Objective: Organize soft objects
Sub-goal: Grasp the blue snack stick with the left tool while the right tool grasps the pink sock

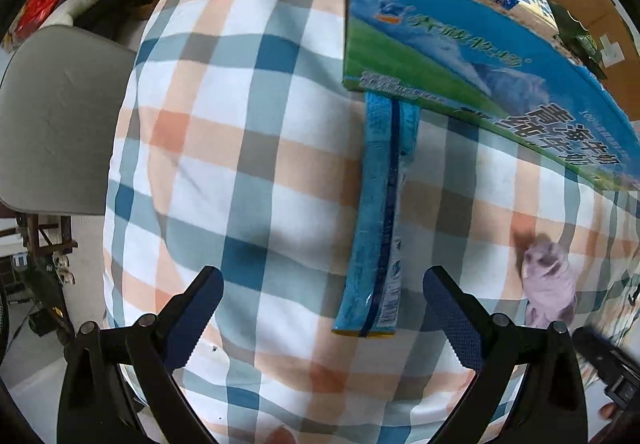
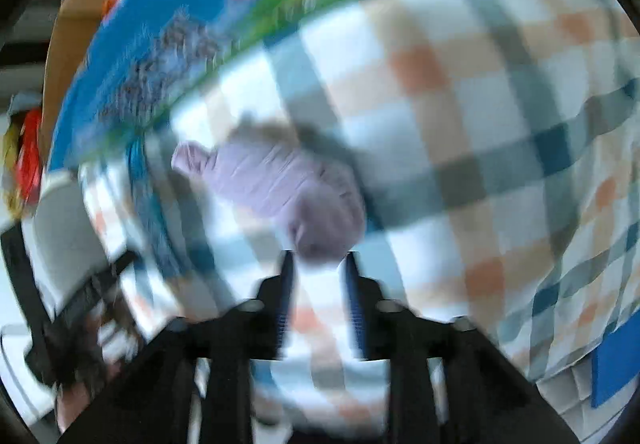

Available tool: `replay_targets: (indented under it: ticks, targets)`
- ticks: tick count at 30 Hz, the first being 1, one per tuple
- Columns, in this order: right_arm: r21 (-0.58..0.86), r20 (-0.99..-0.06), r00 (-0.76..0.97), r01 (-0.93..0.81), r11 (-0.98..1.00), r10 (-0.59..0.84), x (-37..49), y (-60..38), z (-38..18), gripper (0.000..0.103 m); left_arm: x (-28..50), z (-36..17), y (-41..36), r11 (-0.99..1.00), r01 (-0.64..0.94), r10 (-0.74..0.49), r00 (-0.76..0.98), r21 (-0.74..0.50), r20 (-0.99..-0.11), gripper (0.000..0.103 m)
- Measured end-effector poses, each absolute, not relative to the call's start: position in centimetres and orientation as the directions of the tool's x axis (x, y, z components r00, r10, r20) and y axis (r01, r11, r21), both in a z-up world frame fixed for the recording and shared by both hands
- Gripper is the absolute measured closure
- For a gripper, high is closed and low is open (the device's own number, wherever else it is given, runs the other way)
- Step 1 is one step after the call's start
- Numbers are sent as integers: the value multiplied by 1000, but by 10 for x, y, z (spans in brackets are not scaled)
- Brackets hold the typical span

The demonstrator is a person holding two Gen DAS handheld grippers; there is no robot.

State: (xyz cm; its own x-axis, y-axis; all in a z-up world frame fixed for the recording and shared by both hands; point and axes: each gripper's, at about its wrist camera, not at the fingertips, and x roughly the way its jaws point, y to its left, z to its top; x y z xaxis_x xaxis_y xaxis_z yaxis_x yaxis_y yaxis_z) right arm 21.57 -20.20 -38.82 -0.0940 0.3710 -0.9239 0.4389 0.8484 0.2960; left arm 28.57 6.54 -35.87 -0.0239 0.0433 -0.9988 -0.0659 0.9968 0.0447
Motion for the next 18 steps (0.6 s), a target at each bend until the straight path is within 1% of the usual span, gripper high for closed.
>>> replay_targets:
  ticks: [1,2,4,6,9,11,13,14,15,16,18]
  targets:
    - [285,-934,-88,401,871,346,217,-201,-383,44,287,-358,64,997,-62,46,-21,47,-999,1]
    - [263,-950,-73,343,902,305,219,-197,-376,38,288,-358,63,997,-58,49,-21,50,-999,1]
    - [216,-972,-40,232,949,231,227,-188,-362,34,292,-359,60,997,-53,55,-23,56,-998,1]
    - [170,-985,-21,82,982,172,245,-166,-359,34,297,-362,57,997,-39,63,-26,64,-998,1]
    - [145,-987,-77,-53,988,140,271,-146,-378,34,309,-374,51,998,-19,65,-40,65,-997,1]
    - [159,-980,-135,-91,983,146,283,-136,-398,34,318,-387,45,998,-3,58,-59,59,-997,1]
    - [192,-970,-166,-81,978,177,290,-129,-415,36,323,-398,37,999,21,49,-80,48,-996,1]
    - [194,-968,-175,-58,979,181,291,-130,-419,42,325,-404,34,999,29,47,-92,44,-995,4]
    - [203,-963,-186,-22,979,195,290,-133,-422,45,327,-407,32,999,32,45,-94,42,-994,22]
    - [216,-958,-192,11,976,214,289,-135,-423,48,328,-412,31,998,30,63,-100,60,-993,32]
    - [189,-961,-198,36,981,192,286,-137,-421,51,327,-410,33,997,17,76,-78,75,-994,45]
